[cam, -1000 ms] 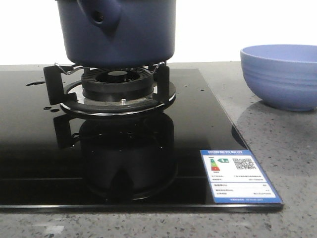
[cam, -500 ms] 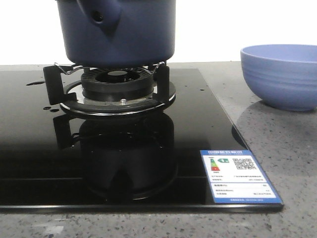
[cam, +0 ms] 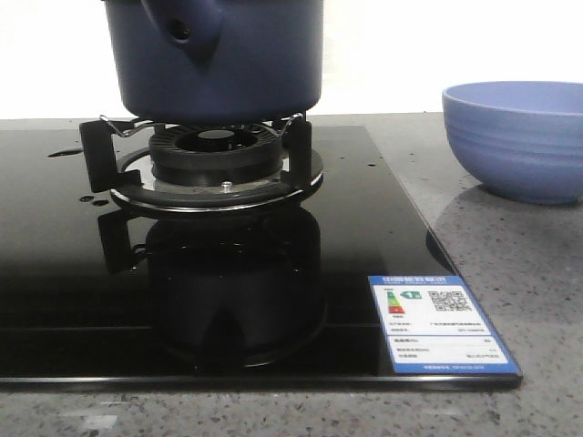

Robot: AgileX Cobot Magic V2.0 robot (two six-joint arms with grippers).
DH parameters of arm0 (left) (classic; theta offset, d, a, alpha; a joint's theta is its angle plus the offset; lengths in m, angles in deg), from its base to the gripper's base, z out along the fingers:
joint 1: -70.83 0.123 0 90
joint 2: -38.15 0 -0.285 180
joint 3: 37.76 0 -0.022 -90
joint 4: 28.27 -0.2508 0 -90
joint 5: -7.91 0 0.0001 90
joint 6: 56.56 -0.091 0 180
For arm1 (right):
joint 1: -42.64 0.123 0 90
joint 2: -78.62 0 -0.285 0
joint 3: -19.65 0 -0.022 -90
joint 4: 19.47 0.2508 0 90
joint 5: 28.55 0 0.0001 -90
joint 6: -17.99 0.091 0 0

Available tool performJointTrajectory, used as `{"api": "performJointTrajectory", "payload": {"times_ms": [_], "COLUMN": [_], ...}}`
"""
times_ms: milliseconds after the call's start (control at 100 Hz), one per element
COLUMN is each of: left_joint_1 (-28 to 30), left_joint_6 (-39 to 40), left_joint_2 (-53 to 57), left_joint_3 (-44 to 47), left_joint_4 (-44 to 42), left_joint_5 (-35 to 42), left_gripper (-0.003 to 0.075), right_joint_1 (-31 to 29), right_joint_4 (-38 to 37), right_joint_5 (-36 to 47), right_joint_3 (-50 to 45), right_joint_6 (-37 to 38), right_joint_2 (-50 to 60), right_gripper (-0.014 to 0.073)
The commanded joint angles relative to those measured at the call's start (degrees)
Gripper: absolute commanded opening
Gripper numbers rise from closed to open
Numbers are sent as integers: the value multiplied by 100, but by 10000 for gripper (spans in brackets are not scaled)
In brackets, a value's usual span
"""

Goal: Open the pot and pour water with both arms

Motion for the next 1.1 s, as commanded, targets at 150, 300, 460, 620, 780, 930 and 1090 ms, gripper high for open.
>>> {"api": "performJointTrajectory", "payload": {"times_ms": [150,300,460,620,780,930,1090], "left_joint_1": [2,2,2,2,5,284,796], "left_joint_6": [44,56,2329,6542,8168,8230,8340], "left_joint_2": [-79,-79,-79,-69,278,774,750], "left_joint_3": [-151,-114,-77,6,381,771,1086], "left_joint_4": [55,-471,-4016,-8188,-9696,-9696,-9539], "left_joint_5": [309,297,-475,-610,-566,-604,-607], "left_gripper": [-20,-20,-20,-20,-20,-20,-20], "right_joint_1": [9,9,9,9,9,9,9], "right_joint_4": [33,33,33,33,33,33,33], "right_joint_5": [499,499,499,499,499,499,499], "right_joint_3": [134,134,134,134,134,134,134], "right_joint_6": [-65,-65,-65,-65,-65,-65,-65], "right_joint_2": [-57,-57,-57,-57,-57,-57,-57], "right_gripper": [-64,-64,-64,-64,-64,-64,-64]}}
